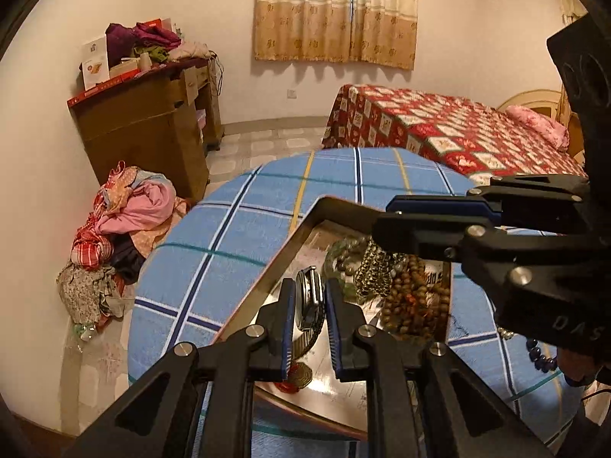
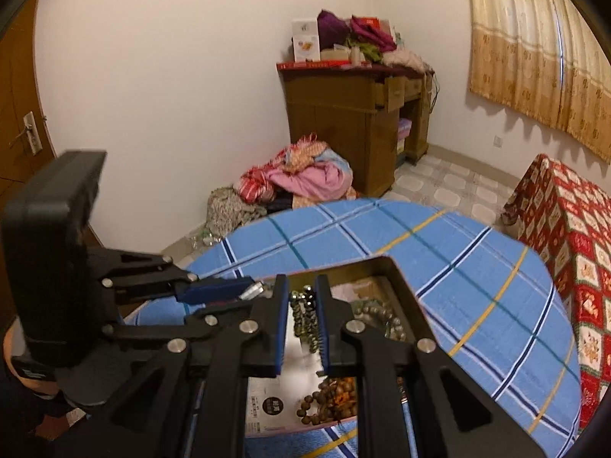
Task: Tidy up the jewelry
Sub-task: 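Open left gripper dropping the watch into the tin while right drops the bracelet, then grasp the pearl necklace with left gripper while right grasps the dark purple bead bracelet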
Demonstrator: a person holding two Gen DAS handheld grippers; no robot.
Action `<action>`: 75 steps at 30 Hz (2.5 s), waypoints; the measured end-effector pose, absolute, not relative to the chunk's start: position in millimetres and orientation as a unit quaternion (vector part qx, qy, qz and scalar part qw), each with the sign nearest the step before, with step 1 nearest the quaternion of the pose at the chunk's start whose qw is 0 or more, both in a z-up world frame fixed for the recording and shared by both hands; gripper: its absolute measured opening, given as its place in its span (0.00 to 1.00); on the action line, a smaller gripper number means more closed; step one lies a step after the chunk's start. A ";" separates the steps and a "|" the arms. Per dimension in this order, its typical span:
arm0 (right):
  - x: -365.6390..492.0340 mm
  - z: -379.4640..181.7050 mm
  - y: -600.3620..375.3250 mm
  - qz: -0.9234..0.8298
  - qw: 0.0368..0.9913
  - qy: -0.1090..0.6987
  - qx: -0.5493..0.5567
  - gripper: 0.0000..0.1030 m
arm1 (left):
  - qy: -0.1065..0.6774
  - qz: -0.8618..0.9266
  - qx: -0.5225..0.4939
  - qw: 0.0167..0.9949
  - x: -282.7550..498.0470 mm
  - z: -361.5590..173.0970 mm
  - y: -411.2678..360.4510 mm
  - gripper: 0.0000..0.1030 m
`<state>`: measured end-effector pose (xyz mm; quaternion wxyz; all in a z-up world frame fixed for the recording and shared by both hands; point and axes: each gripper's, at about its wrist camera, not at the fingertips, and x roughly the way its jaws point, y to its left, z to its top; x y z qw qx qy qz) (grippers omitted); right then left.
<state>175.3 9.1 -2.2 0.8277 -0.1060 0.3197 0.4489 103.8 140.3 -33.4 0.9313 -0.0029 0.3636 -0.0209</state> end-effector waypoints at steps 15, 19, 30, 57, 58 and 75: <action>166.7 -14.4 -64.2 0.394 0.851 0.324 -0.127 0.66 | 0.339 0.013 -0.002 0.941 85.6 -27.8 138.2 0.74; 168.4 -14.9 -105.0 0.359 0.865 0.335 -0.103 0.67 | 0.341 0.004 -0.002 0.940 83.2 -32.9 120.0 0.74; 158.7 -31.8 -189.4 0.284 0.888 0.359 -0.048 0.74 | 0.336 -0.008 0.026 0.942 68.2 -36.2 69.7 0.74; 108.2 -86.3 -193.8 0.258 0.875 0.387 -0.132 0.41 | 0.378 -0.087 0.073 0.919 90.9 -67.9 -35.1 0.74; 107.6 -85.5 -193.8 0.265 0.871 0.392 -0.130 0.28 | 0.381 -0.094 0.073 0.917 93.7 -70.8 -39.6 0.74; 98.8 -83.7 -218.4 0.284 0.869 0.394 -0.090 0.16 | 0.445 -0.173 0.074 0.875 88.8 -89.8 -52.9 0.12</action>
